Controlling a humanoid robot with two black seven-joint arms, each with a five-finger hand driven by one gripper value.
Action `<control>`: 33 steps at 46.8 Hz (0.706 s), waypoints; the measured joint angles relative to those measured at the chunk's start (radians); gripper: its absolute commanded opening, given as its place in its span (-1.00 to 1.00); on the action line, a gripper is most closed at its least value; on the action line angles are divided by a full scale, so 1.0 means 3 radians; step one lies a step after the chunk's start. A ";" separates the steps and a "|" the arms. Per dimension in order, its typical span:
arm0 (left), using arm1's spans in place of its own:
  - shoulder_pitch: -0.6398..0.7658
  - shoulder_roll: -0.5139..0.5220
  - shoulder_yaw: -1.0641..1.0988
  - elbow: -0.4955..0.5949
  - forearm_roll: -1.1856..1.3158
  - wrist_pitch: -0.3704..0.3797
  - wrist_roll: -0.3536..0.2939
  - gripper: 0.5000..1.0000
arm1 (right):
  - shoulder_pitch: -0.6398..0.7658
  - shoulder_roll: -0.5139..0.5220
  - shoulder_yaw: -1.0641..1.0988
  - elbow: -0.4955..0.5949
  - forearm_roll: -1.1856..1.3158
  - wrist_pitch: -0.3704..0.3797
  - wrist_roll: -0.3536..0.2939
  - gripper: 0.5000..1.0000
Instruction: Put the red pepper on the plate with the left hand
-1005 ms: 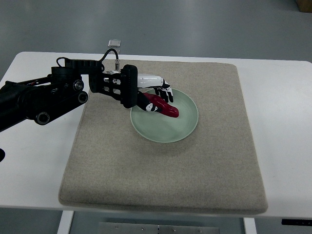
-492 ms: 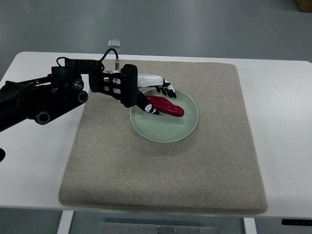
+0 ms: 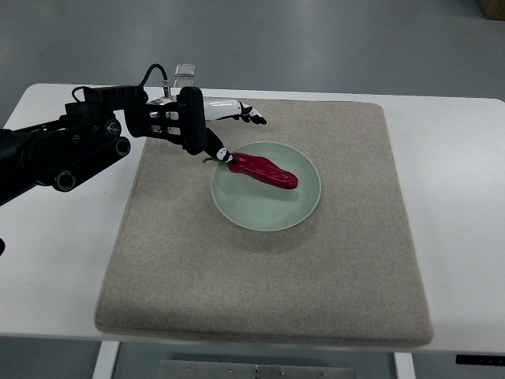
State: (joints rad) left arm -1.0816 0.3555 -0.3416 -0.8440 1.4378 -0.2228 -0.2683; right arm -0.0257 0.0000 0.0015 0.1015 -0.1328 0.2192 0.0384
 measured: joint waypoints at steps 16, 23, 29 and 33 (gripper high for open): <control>0.0000 0.0008 -0.0014 0.0353 -0.0255 0.0377 0.0000 0.98 | 0.0001 0.0000 0.0001 0.0000 0.0000 0.0000 0.0000 0.71; 0.0000 0.0017 -0.0017 0.0526 -0.0842 0.0659 0.0000 0.98 | 0.0002 0.0000 0.0000 -0.0001 0.0002 0.0000 -0.0002 0.71; -0.0011 0.0017 -0.0019 0.0578 -0.1560 0.0715 0.0000 0.98 | 0.0002 0.0000 0.0000 -0.0001 0.0002 0.0000 -0.0002 0.71; -0.0015 0.0018 -0.0021 0.0584 -0.2099 0.0739 0.0000 0.98 | 0.0000 0.0000 0.0000 -0.0001 0.0001 0.0000 -0.0002 0.71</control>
State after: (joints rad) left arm -1.0860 0.3609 -0.3478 -0.6689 0.8082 -0.0011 -0.2683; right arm -0.0257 0.0000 0.0015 0.1013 -0.1325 0.2191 0.0378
